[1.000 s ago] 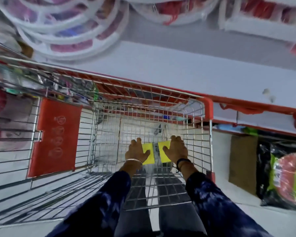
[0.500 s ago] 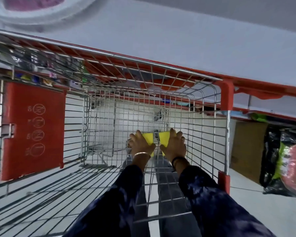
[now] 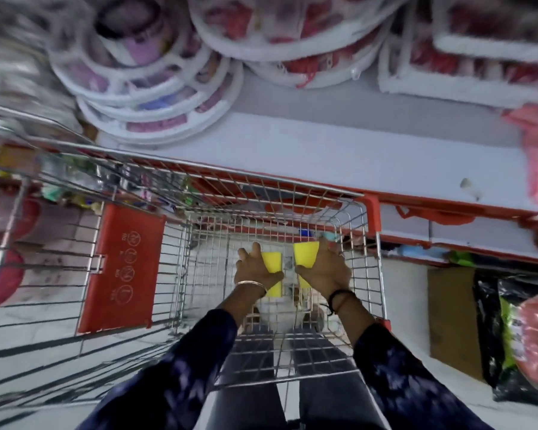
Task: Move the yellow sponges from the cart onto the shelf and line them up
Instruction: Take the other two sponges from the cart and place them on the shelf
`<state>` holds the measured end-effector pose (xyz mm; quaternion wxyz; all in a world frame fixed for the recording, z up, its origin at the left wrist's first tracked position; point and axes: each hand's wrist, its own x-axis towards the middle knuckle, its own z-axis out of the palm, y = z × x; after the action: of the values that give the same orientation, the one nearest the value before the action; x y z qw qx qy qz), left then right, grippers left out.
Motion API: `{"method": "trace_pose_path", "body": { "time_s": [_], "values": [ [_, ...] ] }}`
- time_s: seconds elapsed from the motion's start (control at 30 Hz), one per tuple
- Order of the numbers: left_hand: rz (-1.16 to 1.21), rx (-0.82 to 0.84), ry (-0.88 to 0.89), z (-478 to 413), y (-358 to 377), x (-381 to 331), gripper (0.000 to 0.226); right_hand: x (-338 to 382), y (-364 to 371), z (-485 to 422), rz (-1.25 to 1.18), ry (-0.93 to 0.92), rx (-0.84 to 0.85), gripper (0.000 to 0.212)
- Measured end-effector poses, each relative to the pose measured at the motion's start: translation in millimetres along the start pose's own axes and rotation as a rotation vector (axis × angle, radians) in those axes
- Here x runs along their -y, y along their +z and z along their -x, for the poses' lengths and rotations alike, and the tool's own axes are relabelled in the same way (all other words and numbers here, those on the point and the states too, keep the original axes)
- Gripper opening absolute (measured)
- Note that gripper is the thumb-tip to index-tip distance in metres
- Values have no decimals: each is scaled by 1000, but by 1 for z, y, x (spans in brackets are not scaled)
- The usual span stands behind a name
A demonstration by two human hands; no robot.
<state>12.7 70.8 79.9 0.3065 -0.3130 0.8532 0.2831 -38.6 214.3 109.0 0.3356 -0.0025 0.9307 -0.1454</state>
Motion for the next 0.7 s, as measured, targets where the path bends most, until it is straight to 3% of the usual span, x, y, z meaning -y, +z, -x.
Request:
{"method": "trace_pose_path", "body": {
  "time_s": [0.27, 0.7],
  "values": [
    [-123, -141, 167, 55, -99, -48, 103, 40, -105, 43, -7, -112, -130, 94],
    [-85, -339, 377, 147, -255, -152, 102, 74, -291, 132, -37, -262, -341, 91]
  ]
}}
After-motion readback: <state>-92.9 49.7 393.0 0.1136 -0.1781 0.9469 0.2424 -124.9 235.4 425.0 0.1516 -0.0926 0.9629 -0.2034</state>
